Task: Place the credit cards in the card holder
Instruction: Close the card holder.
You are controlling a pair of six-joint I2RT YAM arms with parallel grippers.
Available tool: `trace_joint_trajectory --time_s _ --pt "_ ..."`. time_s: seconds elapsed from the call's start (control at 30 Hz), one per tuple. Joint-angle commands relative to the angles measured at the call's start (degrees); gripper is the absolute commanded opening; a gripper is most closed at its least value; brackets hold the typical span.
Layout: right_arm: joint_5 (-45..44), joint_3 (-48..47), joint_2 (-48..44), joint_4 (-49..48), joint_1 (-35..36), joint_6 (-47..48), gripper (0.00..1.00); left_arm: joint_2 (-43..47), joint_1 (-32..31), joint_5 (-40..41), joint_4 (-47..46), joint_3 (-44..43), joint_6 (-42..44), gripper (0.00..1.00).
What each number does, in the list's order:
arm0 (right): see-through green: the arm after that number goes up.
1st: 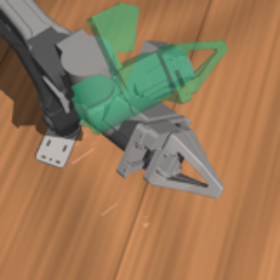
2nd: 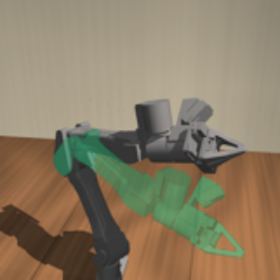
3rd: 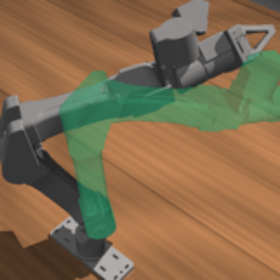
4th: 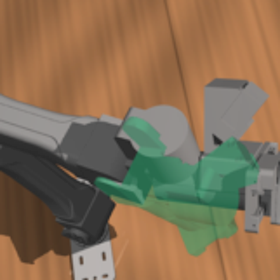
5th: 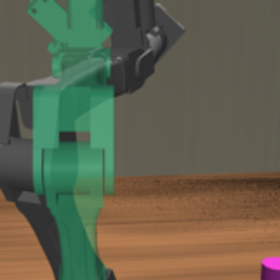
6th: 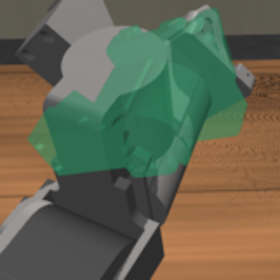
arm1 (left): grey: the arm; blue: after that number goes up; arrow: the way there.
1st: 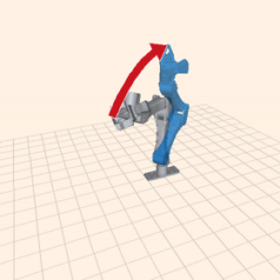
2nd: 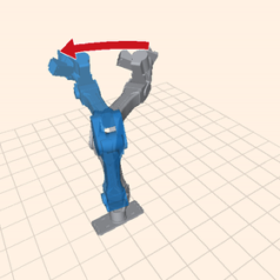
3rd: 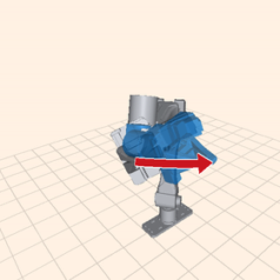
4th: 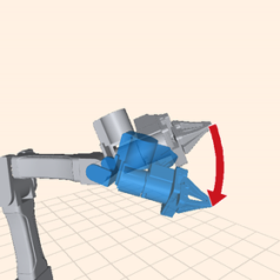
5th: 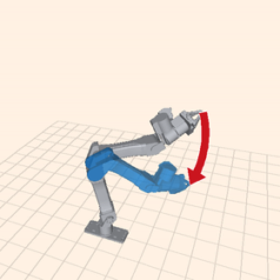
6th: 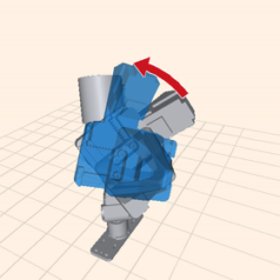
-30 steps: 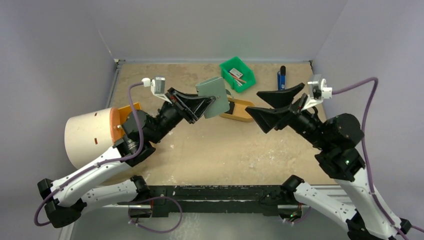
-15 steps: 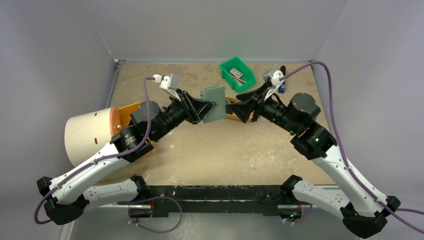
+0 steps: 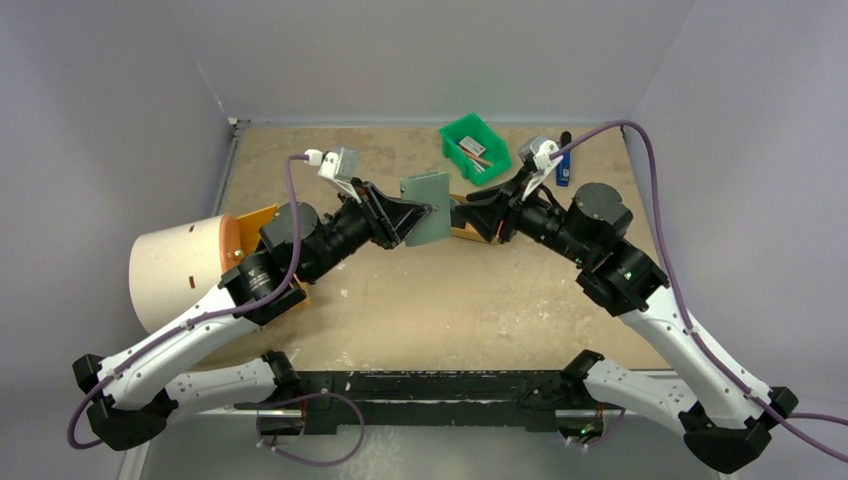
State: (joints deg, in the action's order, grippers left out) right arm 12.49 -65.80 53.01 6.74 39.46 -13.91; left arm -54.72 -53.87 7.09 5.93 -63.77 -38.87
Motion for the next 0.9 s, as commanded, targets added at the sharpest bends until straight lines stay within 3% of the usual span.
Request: trace_joint_trajectory --time_s 0.0,0.13,0.33,0.57,0.87 --pt "-0.9 -1.0 0.4 -1.0 0.0 0.4 0.35 1.8 0.0 0.0 -2.6 -2.4 0.5 0.0" --pt "-0.1 -1.0 0.9 -0.7 0.0 0.4 0.28 2.1 -0.1 0.1 -2.8 -2.3 0.5 0.0" --pt "0.0 -1.0 1.4 -0.8 0.0 0.3 0.28 2.5 -0.1 0.2 -2.7 -2.2 0.8 0.0" --pt "1.6 -0.3 0.0 -0.4 0.0 -0.5 0.39 3.2 0.0 1.5 -1.7 -2.4 1.5 0.0" --pt "3.0 0.4 -0.2 -1.0 0.0 -0.9 0.26 3.7 0.0 1.6 -1.6 -2.2 1.6 0.0"
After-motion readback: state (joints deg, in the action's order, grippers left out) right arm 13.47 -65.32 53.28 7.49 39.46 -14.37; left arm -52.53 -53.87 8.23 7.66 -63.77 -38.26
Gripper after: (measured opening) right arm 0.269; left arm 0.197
